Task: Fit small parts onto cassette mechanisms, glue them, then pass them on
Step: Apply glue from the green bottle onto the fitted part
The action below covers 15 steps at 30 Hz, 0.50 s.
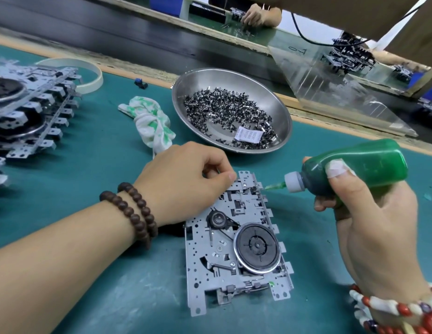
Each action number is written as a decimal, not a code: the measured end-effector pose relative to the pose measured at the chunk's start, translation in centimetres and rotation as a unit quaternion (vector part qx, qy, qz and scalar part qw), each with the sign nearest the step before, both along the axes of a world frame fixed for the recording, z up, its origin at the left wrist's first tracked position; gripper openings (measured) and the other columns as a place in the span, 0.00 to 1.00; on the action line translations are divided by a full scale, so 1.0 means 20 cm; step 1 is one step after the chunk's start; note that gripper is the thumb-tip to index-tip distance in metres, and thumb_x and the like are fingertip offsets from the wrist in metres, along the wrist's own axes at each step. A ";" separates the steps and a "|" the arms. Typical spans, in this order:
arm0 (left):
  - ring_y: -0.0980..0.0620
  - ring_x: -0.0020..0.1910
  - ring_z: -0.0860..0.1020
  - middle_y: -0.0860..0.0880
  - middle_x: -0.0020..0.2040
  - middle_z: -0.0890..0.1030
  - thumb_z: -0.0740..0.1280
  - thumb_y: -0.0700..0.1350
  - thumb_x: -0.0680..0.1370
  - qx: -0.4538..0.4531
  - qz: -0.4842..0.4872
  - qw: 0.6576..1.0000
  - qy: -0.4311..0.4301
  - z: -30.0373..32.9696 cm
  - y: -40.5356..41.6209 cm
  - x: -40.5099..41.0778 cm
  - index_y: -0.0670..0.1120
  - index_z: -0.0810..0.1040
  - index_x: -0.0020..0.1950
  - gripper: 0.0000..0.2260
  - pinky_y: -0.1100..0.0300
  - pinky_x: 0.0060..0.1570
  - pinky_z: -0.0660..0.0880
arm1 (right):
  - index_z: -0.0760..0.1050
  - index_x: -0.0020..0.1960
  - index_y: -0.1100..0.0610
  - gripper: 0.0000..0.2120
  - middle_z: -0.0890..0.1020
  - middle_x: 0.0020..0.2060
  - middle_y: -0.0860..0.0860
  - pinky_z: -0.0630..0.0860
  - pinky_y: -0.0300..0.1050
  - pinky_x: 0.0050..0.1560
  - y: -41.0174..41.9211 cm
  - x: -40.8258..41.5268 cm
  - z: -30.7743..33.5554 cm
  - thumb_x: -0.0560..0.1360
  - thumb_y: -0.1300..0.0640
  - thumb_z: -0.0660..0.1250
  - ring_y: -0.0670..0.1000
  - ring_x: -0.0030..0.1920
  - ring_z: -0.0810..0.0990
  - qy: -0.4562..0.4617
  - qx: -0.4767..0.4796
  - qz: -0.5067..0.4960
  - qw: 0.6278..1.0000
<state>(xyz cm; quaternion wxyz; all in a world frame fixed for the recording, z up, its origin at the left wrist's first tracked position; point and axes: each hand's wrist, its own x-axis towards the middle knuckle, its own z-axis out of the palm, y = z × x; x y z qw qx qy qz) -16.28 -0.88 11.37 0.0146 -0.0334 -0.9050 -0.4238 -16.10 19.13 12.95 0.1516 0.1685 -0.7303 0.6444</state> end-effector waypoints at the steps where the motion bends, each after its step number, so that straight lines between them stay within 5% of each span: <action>1: 0.64 0.25 0.70 0.63 0.25 0.74 0.64 0.55 0.71 -0.001 0.000 1.000 0.000 0.00 0.00 0.00 0.55 0.77 0.34 0.08 0.63 0.34 0.65 | 0.76 0.43 0.52 0.18 0.84 0.36 0.50 0.73 0.37 0.31 0.00 0.00 0.00 0.66 0.39 0.70 0.57 0.40 0.80 0.000 -0.001 -0.001 1.000; 15: 0.63 0.26 0.71 0.63 0.25 0.74 0.64 0.55 0.71 0.000 -0.001 1.000 0.001 0.00 0.00 0.00 0.55 0.77 0.34 0.08 0.63 0.34 0.65 | 0.78 0.42 0.50 0.12 0.84 0.35 0.45 0.73 0.34 0.31 0.00 0.01 0.00 0.69 0.41 0.69 0.45 0.36 0.79 0.024 0.000 0.021 0.999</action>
